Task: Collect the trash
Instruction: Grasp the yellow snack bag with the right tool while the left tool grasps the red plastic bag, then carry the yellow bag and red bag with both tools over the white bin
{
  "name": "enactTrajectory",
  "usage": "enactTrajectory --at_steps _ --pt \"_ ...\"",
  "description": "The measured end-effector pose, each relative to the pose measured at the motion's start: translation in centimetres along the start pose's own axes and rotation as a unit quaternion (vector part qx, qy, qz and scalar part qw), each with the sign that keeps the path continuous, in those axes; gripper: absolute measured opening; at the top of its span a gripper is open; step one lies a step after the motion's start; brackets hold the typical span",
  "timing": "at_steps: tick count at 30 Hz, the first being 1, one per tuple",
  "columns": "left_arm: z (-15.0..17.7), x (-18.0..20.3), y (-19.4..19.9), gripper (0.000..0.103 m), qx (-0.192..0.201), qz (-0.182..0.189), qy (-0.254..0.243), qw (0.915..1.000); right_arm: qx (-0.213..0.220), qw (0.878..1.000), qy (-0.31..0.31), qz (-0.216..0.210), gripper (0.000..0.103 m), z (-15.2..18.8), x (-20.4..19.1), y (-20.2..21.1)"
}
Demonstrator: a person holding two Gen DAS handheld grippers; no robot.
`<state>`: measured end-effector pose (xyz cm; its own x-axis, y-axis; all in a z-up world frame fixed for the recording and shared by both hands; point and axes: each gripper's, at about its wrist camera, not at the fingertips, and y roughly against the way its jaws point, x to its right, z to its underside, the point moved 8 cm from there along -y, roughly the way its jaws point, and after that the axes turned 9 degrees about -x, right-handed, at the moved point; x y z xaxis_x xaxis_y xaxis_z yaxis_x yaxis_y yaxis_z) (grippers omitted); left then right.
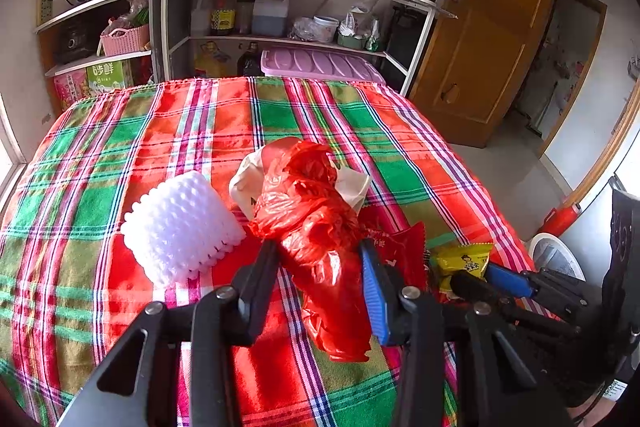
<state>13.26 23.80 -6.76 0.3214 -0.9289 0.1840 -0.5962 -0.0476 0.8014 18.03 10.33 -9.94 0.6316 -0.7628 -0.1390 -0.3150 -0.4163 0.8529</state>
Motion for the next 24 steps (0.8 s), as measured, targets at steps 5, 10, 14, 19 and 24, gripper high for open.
enactTrajectory --at_steps 5,10,14,19,24 --pt "0.1 0.2 0.7 0.042 0.005 -0.006 -0.009 0.9999 0.008 1.000 -0.001 -0.005 0.028 0.0 -0.1 0.7" --pt "0.4 0.6 1.9 0.042 0.013 0.000 -0.017 0.9998 0.023 1.000 -0.005 -0.009 0.028 0.3 0.0 2.1" --pt "0.5 1.7 3.2 0.042 0.024 0.006 -0.032 0.9992 0.039 0.999 -0.015 -0.011 0.028 0.7 0.4 3.7" --pt "0.6 3.6 4.1 0.042 0.028 0.022 -0.050 0.9981 0.056 0.998 -0.028 -0.002 0.028 1.4 1.7 5.9" --pt "1.0 6.0 4.2 0.042 0.026 0.037 -0.070 0.9965 0.068 0.997 -0.044 0.013 0.028 2.3 3.2 7.7"
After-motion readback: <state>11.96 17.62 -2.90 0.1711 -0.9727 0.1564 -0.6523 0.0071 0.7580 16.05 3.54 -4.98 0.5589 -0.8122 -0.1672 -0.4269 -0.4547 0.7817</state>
